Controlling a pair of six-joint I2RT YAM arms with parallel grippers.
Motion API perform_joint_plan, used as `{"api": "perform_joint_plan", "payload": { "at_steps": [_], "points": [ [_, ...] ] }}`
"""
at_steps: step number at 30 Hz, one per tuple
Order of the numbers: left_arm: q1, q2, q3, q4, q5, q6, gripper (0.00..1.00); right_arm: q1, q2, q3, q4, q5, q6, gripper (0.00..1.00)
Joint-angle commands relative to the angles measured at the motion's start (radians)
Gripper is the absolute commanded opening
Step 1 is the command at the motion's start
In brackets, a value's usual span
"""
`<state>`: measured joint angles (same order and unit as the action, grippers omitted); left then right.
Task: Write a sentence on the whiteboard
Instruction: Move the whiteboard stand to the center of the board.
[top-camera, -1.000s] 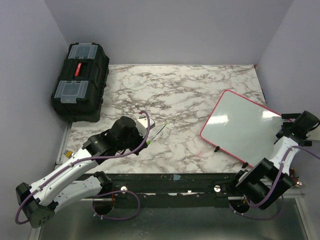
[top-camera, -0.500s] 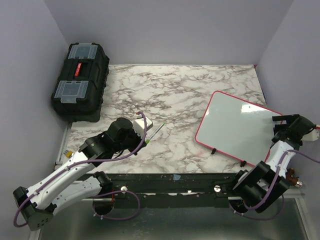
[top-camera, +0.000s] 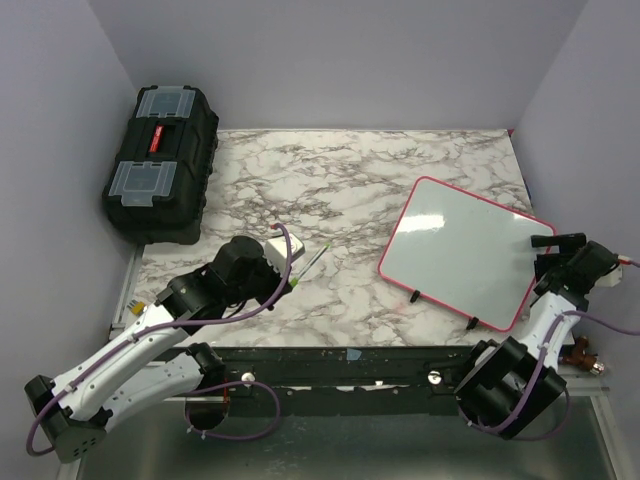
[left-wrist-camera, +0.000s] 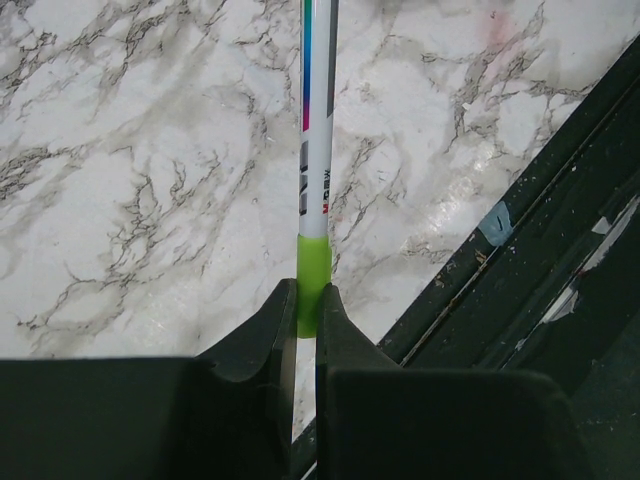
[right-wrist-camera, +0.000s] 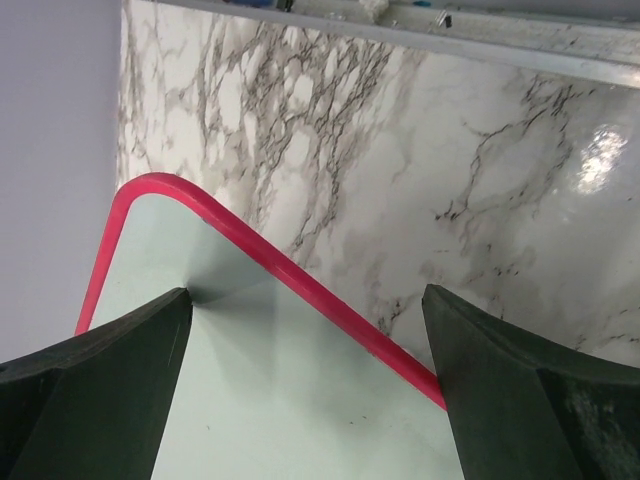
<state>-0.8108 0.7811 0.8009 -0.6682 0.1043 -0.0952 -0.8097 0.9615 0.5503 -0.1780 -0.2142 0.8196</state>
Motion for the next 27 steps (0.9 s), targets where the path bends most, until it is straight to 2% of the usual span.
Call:
{"api": "perform_joint_plan", "payload": {
  "at_steps": [1,8,27],
  "points": [
    [0.001,-0.019,-0.011,0.016,-0.023,0.008,0.0,0.041,-0.016,-0.042,-0.076,-0.106,0.053,1.0],
    [0.002,-0.031,-0.012,0.015,-0.023,0.005,0.0,0.144,-0.028,-0.078,-0.04,-0.095,0.125,1.0],
    [0.002,-0.039,-0.012,0.012,-0.041,0.005,0.0,0.508,0.004,-0.115,0.049,0.092,0.287,1.0]
  ]
}}
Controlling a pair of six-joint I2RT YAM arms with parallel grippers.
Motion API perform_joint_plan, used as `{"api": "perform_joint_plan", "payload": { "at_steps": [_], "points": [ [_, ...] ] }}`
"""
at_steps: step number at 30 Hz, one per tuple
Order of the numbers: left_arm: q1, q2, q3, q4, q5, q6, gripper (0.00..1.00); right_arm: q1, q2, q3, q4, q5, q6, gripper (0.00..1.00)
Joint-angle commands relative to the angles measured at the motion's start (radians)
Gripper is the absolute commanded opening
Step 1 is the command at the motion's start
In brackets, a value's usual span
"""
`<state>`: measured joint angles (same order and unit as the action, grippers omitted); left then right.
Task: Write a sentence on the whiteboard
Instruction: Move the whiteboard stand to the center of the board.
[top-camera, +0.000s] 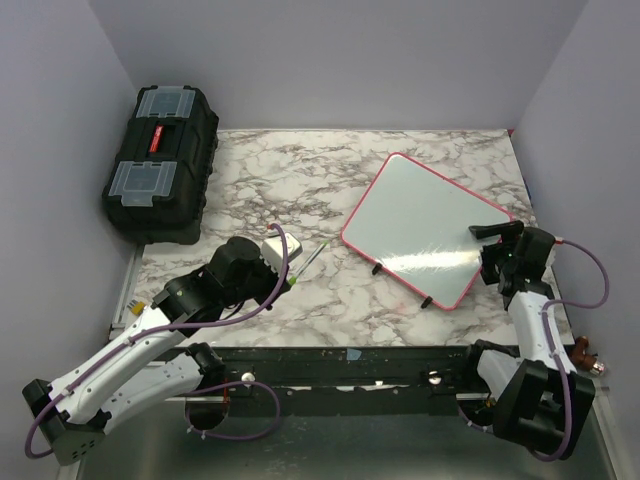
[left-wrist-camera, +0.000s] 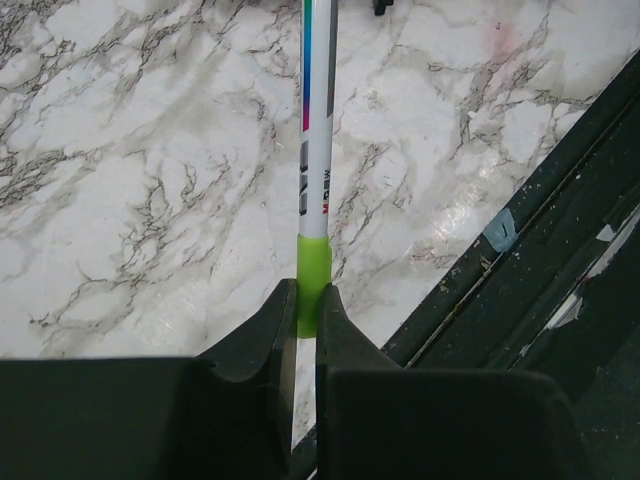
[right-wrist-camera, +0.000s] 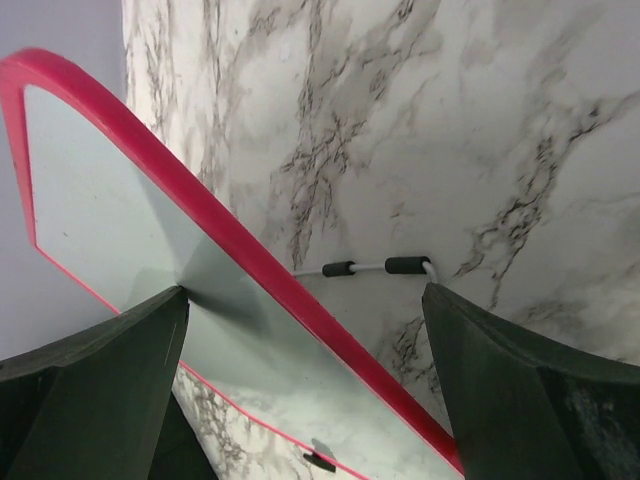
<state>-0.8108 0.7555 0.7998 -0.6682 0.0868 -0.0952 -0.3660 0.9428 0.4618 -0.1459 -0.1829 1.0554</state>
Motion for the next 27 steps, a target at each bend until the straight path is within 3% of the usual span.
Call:
{"api": "perform_joint_plan", "payload": {
  "at_steps": [1,8,20,27],
  "points": [
    [0.002,-0.013,-0.011,0.011,-0.025,0.005,0.0,0.081,0.028,-0.027,0.027,0.066,0.054,1.0],
    [0.002,-0.012,-0.013,0.01,-0.028,0.006,0.0,0.145,0.058,-0.022,0.062,0.092,0.042,1.0],
    [0.002,-0.005,-0.014,0.009,-0.026,0.004,0.0,0.144,-0.009,0.085,-0.184,0.318,-0.091,1.0],
    [0.002,0.003,-0.012,0.01,-0.019,0.004,0.0,0.144,-0.057,0.147,-0.279,0.339,-0.142,1.0]
  ]
}}
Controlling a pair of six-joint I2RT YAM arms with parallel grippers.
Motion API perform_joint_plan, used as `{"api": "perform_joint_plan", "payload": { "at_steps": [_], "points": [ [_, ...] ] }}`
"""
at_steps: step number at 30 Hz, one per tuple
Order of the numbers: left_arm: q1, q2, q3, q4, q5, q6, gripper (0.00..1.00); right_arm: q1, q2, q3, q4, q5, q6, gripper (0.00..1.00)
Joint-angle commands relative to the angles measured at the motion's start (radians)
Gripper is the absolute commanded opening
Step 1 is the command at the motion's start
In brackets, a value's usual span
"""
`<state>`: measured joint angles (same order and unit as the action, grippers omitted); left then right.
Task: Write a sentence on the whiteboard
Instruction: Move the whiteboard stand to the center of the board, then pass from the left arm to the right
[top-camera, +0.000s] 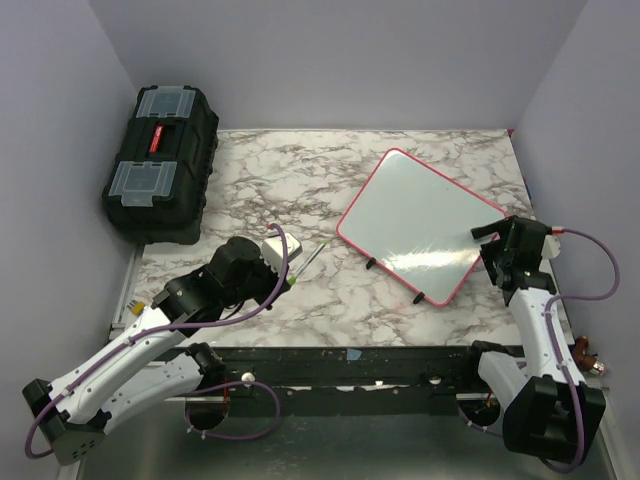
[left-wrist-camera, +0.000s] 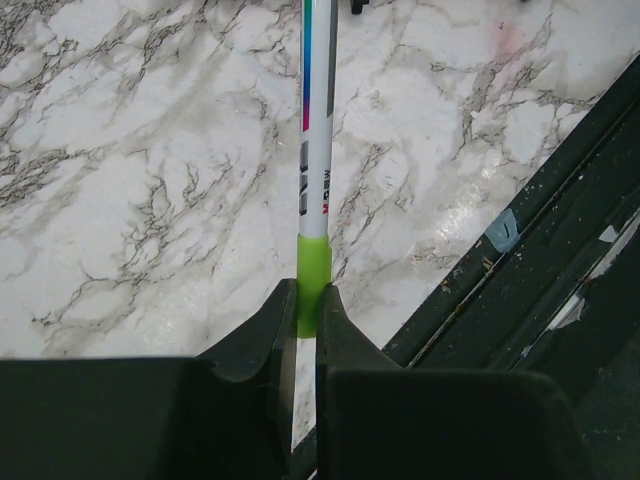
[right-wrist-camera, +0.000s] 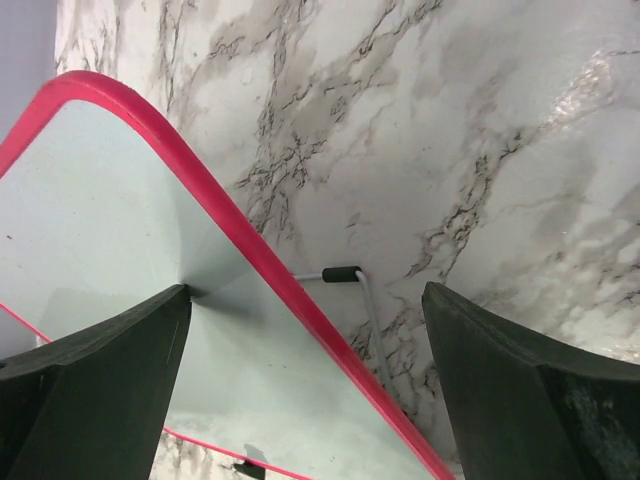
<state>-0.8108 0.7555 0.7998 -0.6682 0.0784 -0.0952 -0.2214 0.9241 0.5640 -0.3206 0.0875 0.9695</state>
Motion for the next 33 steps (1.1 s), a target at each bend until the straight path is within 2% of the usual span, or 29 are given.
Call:
{"api": "perform_joint_plan", "payload": {
  "at_steps": [1,12,15,17,21,24,29,33],
  "points": [
    [0.002,0.007,-0.011,0.012,-0.009,0.005,0.0,0.0,-0.053,0.05,-0.104,0.045,-0.075,1.0],
    [0.001,0.017,-0.009,0.022,0.046,0.011,0.0,0.0,-0.245,0.174,-0.291,-0.078,-0.181,1.0],
    [0.002,0.042,0.023,0.015,0.086,0.026,0.0,0.0,-0.261,0.193,-0.204,-0.372,-0.227,1.0],
    [0.002,0.091,0.082,-0.024,0.12,0.053,0.0,0.0,-0.274,0.177,-0.071,-0.618,-0.22,0.99],
    [-0.003,0.194,0.214,-0.093,0.141,0.112,0.0,0.015,-0.245,0.131,0.249,-0.979,-0.081,0.97],
    [-0.007,0.266,0.294,-0.105,0.178,0.153,0.0,0.063,-0.189,0.146,0.41,-1.096,-0.027,0.96],
    [-0.024,0.394,0.45,-0.167,0.232,0.221,0.0,0.164,-0.05,0.267,0.263,-1.16,-0.163,0.94],
    [-0.043,0.472,0.57,-0.206,0.289,0.261,0.0,0.253,0.01,0.28,0.288,-1.204,-0.181,0.93]
  ]
}}
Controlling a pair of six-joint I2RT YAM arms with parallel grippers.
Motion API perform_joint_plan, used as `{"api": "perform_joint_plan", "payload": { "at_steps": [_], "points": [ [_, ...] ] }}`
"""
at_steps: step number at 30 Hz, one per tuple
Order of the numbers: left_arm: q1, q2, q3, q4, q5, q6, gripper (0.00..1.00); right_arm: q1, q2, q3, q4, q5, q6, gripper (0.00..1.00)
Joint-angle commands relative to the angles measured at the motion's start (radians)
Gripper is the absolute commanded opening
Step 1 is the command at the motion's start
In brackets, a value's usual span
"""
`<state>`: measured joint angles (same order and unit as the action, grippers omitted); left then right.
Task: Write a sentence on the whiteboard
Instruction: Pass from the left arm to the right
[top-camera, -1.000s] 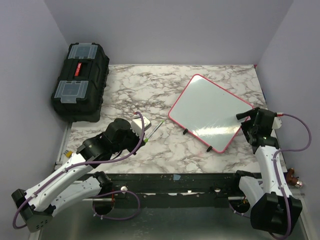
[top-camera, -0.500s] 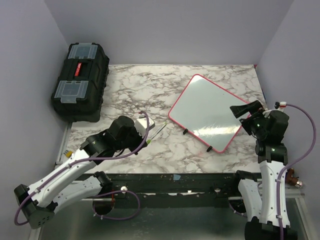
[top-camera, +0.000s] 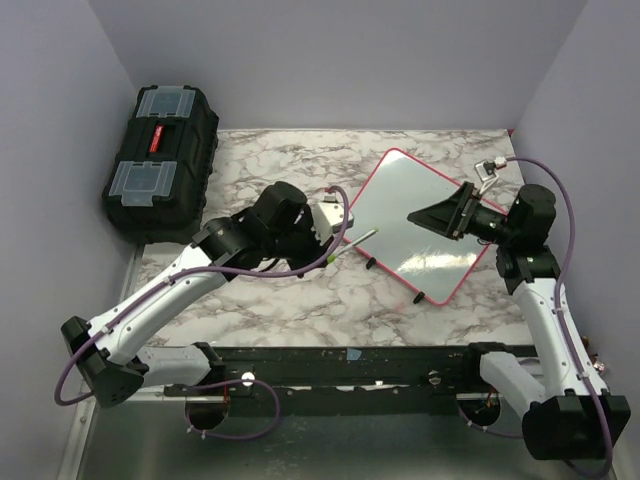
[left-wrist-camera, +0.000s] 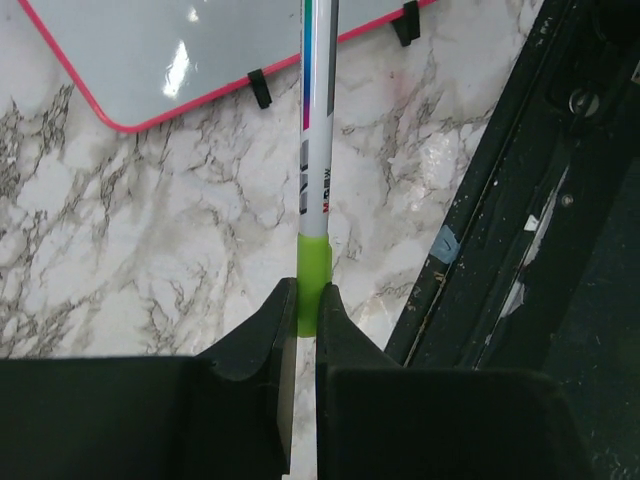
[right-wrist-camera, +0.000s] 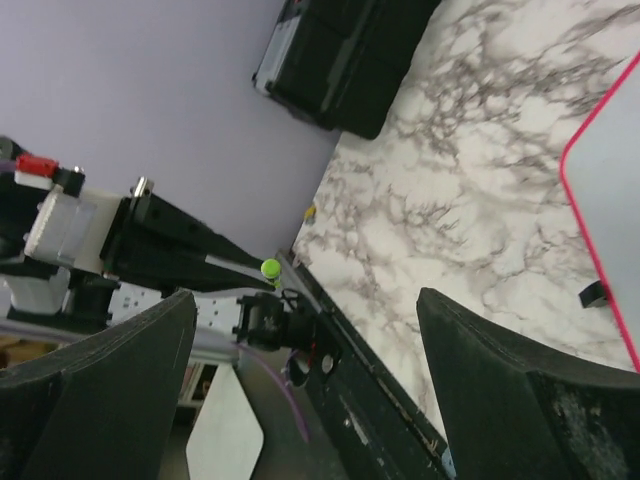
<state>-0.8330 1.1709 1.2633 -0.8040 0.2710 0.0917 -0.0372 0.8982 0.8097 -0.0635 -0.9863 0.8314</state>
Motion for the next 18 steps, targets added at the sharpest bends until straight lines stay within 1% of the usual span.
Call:
{"api": "perform_joint_plan", "payload": {
  "at_steps": [1,4,7,14,18],
  "points": [
    [-0.025,0.071,0.132,-0.079,0.105,0.087,0.0,0.088,0.049,0.036,0.044,-0.147,-0.042,0.93],
    [-0.038,0.103,0.173,-0.105,0.116,0.12,0.0,0.12,0.07,0.044,0.052,-0.173,-0.055,0.92],
    [-0.053,0.111,0.171,-0.105,0.146,0.156,0.0,0.16,0.101,0.063,0.018,-0.167,-0.083,0.9],
    [-0.073,0.129,0.145,-0.097,0.127,0.182,0.0,0.265,0.163,0.125,-0.123,-0.133,-0.209,0.81],
    [-0.078,0.145,0.147,-0.098,0.113,0.192,0.0,0.296,0.191,0.127,-0.155,-0.117,-0.24,0.75]
  ]
}}
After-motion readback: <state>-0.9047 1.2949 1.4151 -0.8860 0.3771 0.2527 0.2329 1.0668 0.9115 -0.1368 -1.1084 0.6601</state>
